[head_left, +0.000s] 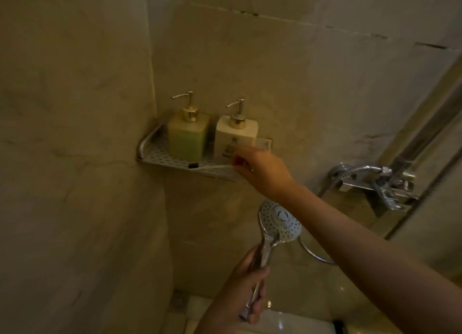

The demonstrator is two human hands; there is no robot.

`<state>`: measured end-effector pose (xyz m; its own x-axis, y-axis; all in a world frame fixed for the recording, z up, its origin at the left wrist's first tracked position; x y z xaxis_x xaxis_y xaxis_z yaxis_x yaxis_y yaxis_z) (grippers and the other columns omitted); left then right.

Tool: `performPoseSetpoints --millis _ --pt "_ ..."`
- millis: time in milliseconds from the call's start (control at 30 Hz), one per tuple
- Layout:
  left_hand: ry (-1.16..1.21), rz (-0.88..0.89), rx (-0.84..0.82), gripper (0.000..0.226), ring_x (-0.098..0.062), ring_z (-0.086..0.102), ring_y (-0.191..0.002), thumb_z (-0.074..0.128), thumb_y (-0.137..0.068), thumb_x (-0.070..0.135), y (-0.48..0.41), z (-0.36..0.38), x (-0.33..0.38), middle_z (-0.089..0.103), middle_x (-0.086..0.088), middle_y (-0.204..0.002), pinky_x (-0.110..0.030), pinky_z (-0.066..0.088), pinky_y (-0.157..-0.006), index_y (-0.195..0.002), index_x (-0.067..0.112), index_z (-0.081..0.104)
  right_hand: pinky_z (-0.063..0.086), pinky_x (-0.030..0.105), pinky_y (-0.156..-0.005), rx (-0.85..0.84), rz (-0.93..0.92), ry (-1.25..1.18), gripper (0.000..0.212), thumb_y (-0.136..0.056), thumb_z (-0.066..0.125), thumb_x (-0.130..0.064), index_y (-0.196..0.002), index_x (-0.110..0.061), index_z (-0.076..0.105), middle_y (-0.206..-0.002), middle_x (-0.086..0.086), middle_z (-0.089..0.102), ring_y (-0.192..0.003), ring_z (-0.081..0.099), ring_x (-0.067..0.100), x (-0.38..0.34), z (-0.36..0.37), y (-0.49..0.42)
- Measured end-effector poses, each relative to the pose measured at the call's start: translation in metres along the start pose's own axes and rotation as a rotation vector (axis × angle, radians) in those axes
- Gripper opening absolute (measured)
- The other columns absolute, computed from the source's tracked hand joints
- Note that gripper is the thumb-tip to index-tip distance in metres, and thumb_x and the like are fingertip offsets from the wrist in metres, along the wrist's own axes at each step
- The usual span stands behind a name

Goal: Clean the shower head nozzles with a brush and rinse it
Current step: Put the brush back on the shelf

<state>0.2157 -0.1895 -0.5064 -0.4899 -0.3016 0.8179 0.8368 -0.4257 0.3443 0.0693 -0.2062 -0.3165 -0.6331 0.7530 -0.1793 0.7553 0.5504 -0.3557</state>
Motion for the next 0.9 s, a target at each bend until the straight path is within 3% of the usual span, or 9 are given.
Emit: performPoseSetpoints --millis 167,333,567,800,900 --pt "0.007 0.018 0.043 0.047 -0.008 0.037 -0.03 0.046 -0.095 0.018 0.004 -0.02 0.003 0.045 -0.003 -0.052 -0.012 0.026 -0.031 -0.131 0.047 0.039 0.054 0.041 -0.07 0.051 -0.016 -0.043 0.009 -0.087 0.064 -0.024 -0.094 -0.018 0.065 -0.096 0.001 0.068 -0.087 0.064 0.02 -0.003 0.021 -0.012" --pt "0.018 0.029 0.105 0.042 -0.008 0.037 -0.028 0.044 -0.095 0.016 0.005 -0.027 0.006 0.045 -0.002 -0.052 -0.01 0.025 -0.029 -0.123 0.048 0.041 0.055 0.039 -0.064 0.206 0.043 -0.085 0.006 -0.087 0.063 -0.018 -0.092 -0.017 0.066 -0.089 0.0 0.07 -0.08 0.065 0.018 0.008 0.012 -0.003" --pt "0.006 0.009 0.074 0.04 -0.007 0.036 -0.03 0.044 -0.096 0.017 -0.001 -0.014 0.002 0.046 -0.002 -0.054 -0.01 0.024 -0.03 -0.116 0.051 0.045 0.053 0.035 -0.071 0.099 0.003 0.015 0.014 -0.092 0.058 -0.02 -0.098 -0.016 0.07 -0.103 0.004 0.071 -0.094 0.066 0.023 0.001 0.018 -0.004" --pt "-0.004 -0.014 0.029 0.044 -0.008 0.036 -0.032 0.046 -0.095 0.017 -0.005 -0.006 -0.008 0.048 -0.003 -0.058 -0.013 0.025 -0.031 -0.124 0.05 0.043 0.058 0.043 -0.072 0.138 -0.081 0.091 0.02 -0.089 0.061 -0.011 -0.105 -0.017 0.071 -0.106 0.006 0.071 -0.099 0.067 0.028 -0.004 0.02 0.003" --pt "-0.006 -0.024 0.047 0.046 -0.009 0.036 -0.033 0.047 -0.095 0.017 -0.007 -0.006 -0.009 0.049 -0.003 -0.057 -0.014 0.025 -0.031 -0.127 0.048 0.041 0.058 0.04 -0.07 0.222 -0.06 0.018 0.025 -0.09 0.056 -0.013 -0.112 -0.019 0.068 -0.11 0.003 0.068 -0.1 0.065 0.024 -0.001 0.005 0.011"
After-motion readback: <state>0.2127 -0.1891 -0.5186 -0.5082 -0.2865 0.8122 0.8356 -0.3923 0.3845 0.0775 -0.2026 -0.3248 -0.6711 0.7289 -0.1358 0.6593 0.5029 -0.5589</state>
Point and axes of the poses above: each hand's wrist, its own y-axis away from the middle knuckle, its own z-axis out of the palm, x = y × z, the point moved 10 cm from there along -y, towards the middle knuckle
